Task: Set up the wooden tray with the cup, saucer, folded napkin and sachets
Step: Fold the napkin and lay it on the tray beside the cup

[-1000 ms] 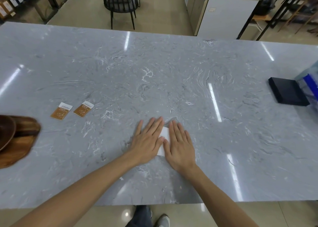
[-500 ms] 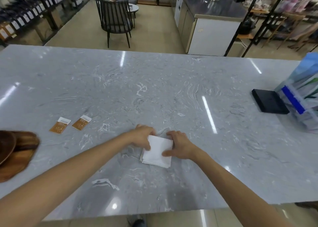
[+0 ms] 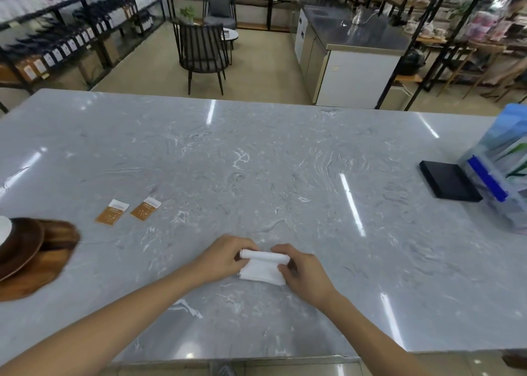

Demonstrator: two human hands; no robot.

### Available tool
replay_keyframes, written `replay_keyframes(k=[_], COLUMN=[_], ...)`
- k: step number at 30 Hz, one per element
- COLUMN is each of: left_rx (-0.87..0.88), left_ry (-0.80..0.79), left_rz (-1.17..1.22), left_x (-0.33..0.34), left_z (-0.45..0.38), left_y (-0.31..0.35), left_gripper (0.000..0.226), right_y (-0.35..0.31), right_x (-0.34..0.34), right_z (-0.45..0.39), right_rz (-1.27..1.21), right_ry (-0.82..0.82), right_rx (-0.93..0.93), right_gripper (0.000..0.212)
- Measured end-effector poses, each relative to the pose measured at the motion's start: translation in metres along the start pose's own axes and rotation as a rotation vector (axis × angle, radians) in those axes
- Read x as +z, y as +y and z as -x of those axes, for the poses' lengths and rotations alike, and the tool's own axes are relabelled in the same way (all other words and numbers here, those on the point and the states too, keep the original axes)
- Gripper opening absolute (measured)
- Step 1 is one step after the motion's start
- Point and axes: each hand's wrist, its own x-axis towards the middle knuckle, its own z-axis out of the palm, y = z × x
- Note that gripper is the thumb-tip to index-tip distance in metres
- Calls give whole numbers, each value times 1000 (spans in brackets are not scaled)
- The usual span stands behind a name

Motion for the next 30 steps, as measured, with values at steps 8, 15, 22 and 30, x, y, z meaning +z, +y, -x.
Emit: replay_keyframes(k=[8,15,22,30], left_rx=[64,247,214,180], left_ry=[86,120,39,93], left_rz=[-15,-181,-338,-263], left_x=[22,39,45,34], left_z=[21,35,52,32], left_y=[-4,-16,-37,-15], left_gripper=[45,47,64,40], right_y=[1,4,5,3], right_x=[10,19,40,51], right_z=[16,39,55,55], right_rz=[142,174,365,218], right_ry=[125,120,140,209], right_rx=[-181,-277,-305,-169], right_gripper=[36,51,52,44])
